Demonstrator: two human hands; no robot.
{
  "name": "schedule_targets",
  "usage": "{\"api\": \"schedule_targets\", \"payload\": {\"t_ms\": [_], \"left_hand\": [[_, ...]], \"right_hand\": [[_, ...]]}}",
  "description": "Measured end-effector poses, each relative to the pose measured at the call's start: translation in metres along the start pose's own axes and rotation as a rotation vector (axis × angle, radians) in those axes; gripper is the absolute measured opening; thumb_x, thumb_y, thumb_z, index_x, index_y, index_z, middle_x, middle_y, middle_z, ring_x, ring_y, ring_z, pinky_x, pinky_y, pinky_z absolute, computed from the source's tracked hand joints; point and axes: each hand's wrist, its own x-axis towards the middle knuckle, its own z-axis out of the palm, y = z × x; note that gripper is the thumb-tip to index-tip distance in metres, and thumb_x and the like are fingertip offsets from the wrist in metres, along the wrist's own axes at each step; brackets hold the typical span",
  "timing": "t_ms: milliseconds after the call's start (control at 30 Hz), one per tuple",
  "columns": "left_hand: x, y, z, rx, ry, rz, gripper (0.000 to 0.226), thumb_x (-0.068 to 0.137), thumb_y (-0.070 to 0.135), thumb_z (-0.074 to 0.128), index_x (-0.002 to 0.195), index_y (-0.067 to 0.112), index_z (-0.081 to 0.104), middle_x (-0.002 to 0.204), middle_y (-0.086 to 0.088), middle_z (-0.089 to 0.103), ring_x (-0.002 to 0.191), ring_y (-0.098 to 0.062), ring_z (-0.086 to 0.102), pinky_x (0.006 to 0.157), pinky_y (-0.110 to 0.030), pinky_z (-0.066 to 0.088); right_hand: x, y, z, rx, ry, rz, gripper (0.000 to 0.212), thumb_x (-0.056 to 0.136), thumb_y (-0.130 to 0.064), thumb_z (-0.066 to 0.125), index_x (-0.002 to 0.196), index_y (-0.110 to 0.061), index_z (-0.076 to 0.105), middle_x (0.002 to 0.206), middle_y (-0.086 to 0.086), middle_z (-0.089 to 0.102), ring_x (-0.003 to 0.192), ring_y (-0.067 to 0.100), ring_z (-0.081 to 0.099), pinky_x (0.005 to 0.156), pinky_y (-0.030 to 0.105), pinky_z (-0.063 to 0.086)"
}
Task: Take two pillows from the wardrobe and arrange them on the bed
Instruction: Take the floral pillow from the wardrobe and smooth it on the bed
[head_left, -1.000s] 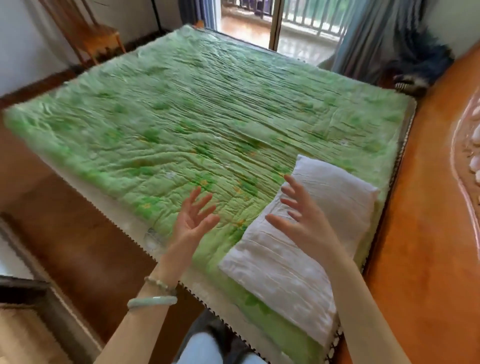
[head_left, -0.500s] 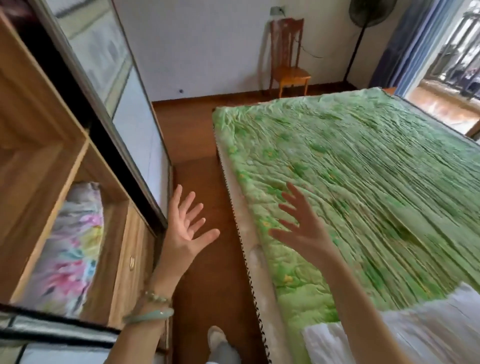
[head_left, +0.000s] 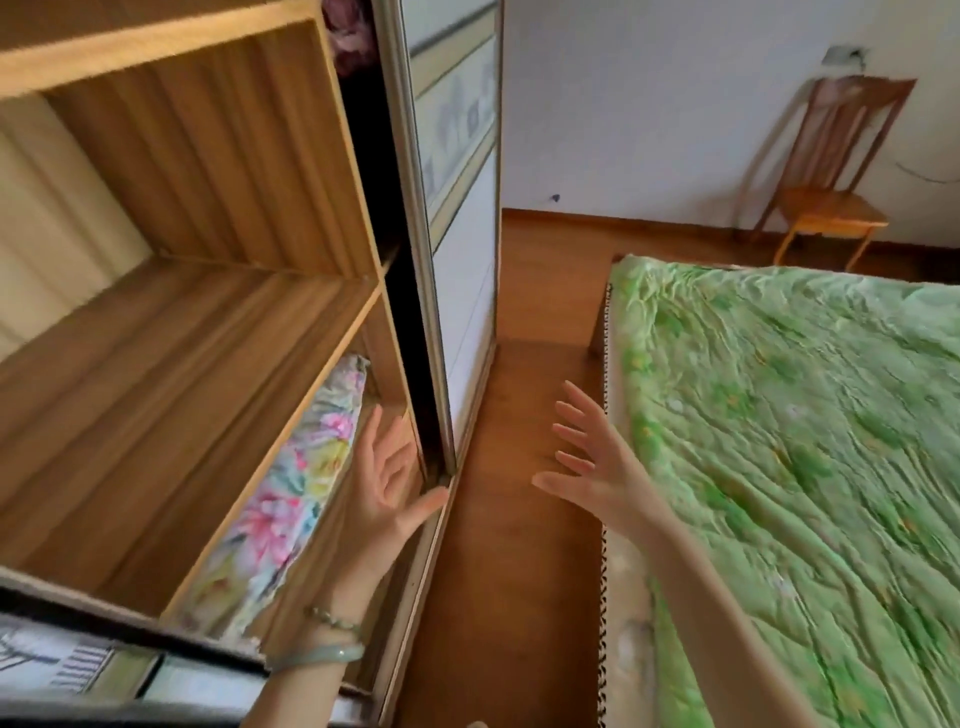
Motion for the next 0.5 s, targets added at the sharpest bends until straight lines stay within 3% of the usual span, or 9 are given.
{"api": "schedule_targets", "payload": {"t_ms": [100,233,367,500], "left_hand": [[0.013,-0.005,-0.017,0.010,0.091,-0.017,0.107,0.058,0.015,0.086,0.144,0.049,0.031,0.145,0.019,0.047,0.129,-0.007,0.051,0.112,-0.038,0.033],[0.023,-0.016,-0.030,0.024,0.200,-0.051,0.105,0.062,0.008,0.083,0.144,0.049,0.031,0.147,0.018,0.045,0.129,-0.006,0.051,0.110,-0.034,0.034],[0.032,-0.033,-0.036,0.038,0.300,-0.096,0.102,0.062,0.015,0.083,0.143,0.049,0.031,0.149,0.021,0.041,0.130,-0.004,0.048,0.109,-0.027,0.035],[0.052,-0.050,-0.037,0.035,0.472,-0.142,0.092,0.063,0.020,0.083,0.137,0.051,0.037,0.145,0.030,0.040,0.129,0.005,0.046,0.107,-0.021,0.035]], "right_hand": [[0.043,0.002,0.017,-0.027,-0.110,-0.015,0.098,0.071,-0.009,0.081,0.147,-0.034,0.024,0.146,-0.004,0.039,0.129,0.011,0.044,0.103,0.031,0.045],[0.099,0.003,0.044,-0.043,-0.267,-0.032,0.094,0.073,-0.011,0.080,0.142,-0.041,0.025,0.142,-0.012,0.040,0.129,0.011,0.044,0.093,0.012,0.045],[0.154,0.008,0.072,-0.033,-0.438,-0.037,0.093,0.075,-0.006,0.078,0.145,-0.035,0.023,0.143,-0.013,0.037,0.132,0.012,0.040,0.102,0.030,0.044],[0.207,0.022,0.087,-0.034,-0.605,-0.046,0.091,0.076,-0.007,0.077,0.141,-0.044,0.024,0.147,-0.010,0.036,0.132,0.011,0.039,0.104,0.036,0.041]]}}
